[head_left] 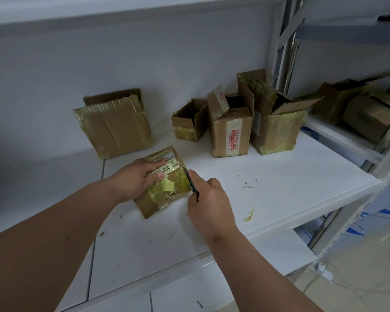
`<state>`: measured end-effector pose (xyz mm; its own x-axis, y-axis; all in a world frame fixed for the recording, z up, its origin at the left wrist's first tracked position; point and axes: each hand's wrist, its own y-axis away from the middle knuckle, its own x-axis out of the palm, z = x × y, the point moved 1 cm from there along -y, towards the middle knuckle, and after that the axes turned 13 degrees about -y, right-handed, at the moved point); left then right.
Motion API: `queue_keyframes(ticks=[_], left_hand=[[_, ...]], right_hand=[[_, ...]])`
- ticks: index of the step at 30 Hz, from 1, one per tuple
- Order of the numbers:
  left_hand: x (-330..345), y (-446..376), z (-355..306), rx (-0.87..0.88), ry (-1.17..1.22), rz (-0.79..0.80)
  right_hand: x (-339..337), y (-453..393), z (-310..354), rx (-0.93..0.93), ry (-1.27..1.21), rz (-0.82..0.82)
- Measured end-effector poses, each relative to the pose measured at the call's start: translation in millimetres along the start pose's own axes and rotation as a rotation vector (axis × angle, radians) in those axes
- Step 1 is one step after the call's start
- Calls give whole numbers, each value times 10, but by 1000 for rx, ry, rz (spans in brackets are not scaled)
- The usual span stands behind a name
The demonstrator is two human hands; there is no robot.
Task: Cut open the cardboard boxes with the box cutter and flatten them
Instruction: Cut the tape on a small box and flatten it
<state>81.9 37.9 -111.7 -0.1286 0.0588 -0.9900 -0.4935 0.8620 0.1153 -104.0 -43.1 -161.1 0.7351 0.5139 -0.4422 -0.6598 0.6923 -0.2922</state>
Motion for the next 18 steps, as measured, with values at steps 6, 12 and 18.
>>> queue_keyframes(ticks=[6,12,18], left_hand=[[41,-56,-122,-39,34,-53],[118,-38,-236,-65,11,-54],[183,-6,-218,-76,-65,-39]], right_hand=[[-54,-53,-2,83,69,19],[-55,12,-65,153,104,50],[-52,85,-108,225,127,120]])
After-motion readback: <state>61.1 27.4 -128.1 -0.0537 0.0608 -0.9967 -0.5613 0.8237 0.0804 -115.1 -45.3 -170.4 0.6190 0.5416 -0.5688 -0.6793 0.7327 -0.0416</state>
